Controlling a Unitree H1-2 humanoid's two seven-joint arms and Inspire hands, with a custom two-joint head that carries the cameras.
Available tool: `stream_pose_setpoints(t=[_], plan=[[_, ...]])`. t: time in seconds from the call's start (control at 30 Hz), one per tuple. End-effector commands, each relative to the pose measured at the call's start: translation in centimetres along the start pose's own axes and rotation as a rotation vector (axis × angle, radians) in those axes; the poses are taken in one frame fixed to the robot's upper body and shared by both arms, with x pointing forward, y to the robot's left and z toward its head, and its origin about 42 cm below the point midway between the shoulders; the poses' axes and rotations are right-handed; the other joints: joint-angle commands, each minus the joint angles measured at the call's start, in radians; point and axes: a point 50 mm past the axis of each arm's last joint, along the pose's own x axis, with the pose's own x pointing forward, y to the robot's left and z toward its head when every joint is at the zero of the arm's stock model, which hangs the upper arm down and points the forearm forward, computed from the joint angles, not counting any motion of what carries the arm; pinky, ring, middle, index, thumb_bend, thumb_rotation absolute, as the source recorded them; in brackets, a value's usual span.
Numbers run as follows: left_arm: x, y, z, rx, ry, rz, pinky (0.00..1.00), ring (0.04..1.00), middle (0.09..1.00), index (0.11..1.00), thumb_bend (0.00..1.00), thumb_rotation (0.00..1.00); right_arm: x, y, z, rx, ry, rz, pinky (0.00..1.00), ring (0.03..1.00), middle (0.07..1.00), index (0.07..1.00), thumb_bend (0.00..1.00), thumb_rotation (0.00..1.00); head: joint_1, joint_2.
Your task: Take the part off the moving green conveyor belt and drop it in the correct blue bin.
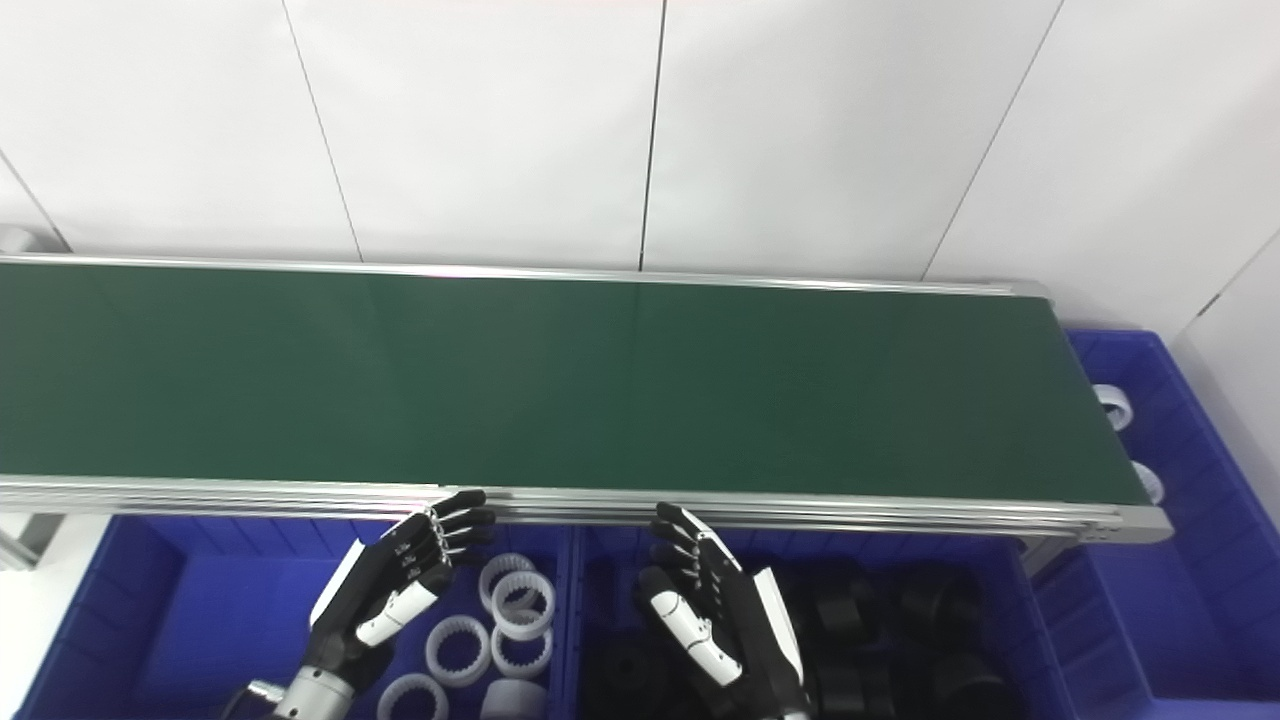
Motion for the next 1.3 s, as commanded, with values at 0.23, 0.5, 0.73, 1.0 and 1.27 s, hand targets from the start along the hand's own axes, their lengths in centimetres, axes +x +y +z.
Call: stream_pose_setpoints(t=[0.23,0.5,0.73,1.0,1.27], plan=[[0.55,0.19,1.24,0.013,-0.071,-0.009,0.68,0.734,0.767,0.800,0.87,0.61,0.51,0.14,0.90,0.009,-0.044,-0.011,0.72,0.796,0.835,0.876,0.52,0.72,0.003,-0.001],[0.56,0.18,1.19,0.012,-0.071,-0.008,0.68,0.732,0.766,0.802,0.88,0.61,0.52,0.13,0.88,0.008,-0.040,-0.010,0.72,0.798,0.837,0.877,0.52,0.73,0.004,-0.004],[0.63,0.17,1.10,0.014,-0.070,-0.009,0.68,0.730,0.765,0.802,0.88,0.61,0.57,0.08,0.77,0.007,-0.040,-0.009,0.72,0.798,0.837,0.878,0.52,0.73,0.005,-0.006],[0.67,0.12,1.07,0.014,-0.067,-0.006,0.67,0.731,0.768,0.803,0.89,0.61,0.63,0.08,0.78,0.010,-0.040,-0.009,0.73,0.797,0.835,0.877,0.52,0.72,0.007,-0.006],[0.71,0.10,1.10,0.019,-0.065,-0.005,0.68,0.730,0.768,0.803,0.89,0.61,0.63,0.07,0.73,0.010,-0.040,-0.009,0.73,0.797,0.834,0.875,0.53,0.73,0.007,-0.007]])
